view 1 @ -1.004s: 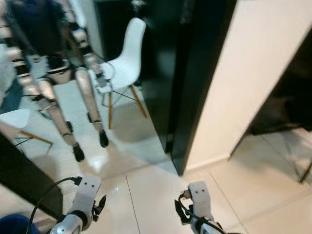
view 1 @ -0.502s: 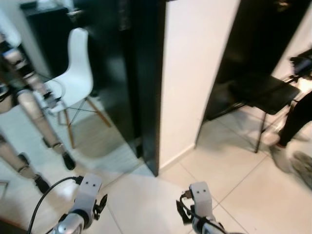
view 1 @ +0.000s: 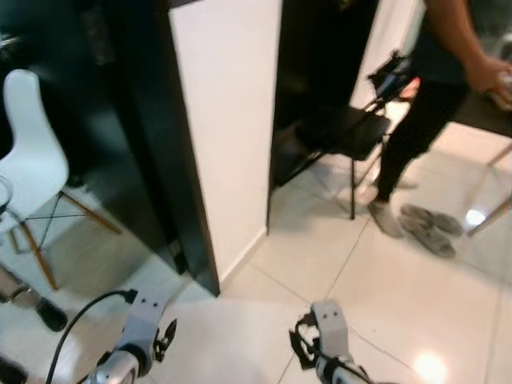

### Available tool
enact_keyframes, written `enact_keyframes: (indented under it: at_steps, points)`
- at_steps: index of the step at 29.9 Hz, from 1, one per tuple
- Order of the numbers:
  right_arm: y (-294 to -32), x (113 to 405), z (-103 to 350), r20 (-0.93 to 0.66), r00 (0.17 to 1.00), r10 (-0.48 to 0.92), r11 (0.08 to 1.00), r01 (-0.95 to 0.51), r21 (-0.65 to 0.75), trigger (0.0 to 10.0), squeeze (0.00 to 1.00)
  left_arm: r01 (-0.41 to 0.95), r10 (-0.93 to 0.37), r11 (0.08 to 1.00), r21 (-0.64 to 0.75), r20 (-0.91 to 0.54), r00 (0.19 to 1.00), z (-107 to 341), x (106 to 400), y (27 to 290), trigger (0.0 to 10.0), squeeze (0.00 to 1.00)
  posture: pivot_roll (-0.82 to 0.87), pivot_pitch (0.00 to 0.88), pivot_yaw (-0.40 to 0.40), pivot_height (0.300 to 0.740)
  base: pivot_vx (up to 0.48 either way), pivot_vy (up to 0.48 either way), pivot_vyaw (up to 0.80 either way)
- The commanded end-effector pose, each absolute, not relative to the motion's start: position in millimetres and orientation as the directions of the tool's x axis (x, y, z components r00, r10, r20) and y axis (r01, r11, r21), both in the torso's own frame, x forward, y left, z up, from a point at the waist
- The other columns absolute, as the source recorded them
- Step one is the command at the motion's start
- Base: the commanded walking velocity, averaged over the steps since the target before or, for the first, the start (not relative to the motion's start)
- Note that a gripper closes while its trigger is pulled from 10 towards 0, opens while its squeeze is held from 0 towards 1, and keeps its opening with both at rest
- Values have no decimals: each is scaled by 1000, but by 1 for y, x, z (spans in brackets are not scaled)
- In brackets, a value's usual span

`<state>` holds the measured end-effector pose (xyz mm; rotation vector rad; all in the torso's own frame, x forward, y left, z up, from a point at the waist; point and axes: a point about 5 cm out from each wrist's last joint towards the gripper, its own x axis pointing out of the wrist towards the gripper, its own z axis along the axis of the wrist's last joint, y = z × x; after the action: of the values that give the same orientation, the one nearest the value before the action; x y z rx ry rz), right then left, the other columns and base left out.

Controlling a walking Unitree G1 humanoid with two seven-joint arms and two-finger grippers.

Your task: Setting the table

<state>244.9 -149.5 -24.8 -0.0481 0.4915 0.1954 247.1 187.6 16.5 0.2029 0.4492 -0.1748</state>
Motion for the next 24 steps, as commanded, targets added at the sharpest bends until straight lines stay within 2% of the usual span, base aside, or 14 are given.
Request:
enact_keyframes:
  at_steps: [1, 12, 24]
  points:
    - [-141, 239, -30, -493, 848, 192, 978, -206, 27, 10000, 0, 206, -102, 965, 163, -491, 865, 6, 237, 194, 10000, 0, -109, 0, 131, 740, 0, 0, -800]
    - [-142, 237, -34, -510, 842, 175, 982, -185, 31, 10000, 0, 220, -107, 960, 175, -496, 862, 5, 237, 195, 10000, 0, -103, 0, 148, 740, 0, 0, -800]
    - [-140, 238, -35, -514, 844, 154, 987, -157, 38, 10000, 0, 237, -120, 953, 189, -480, 869, 12, 252, 193, 10000, 0, -110, 0, 176, 740, 0, 0, -800]
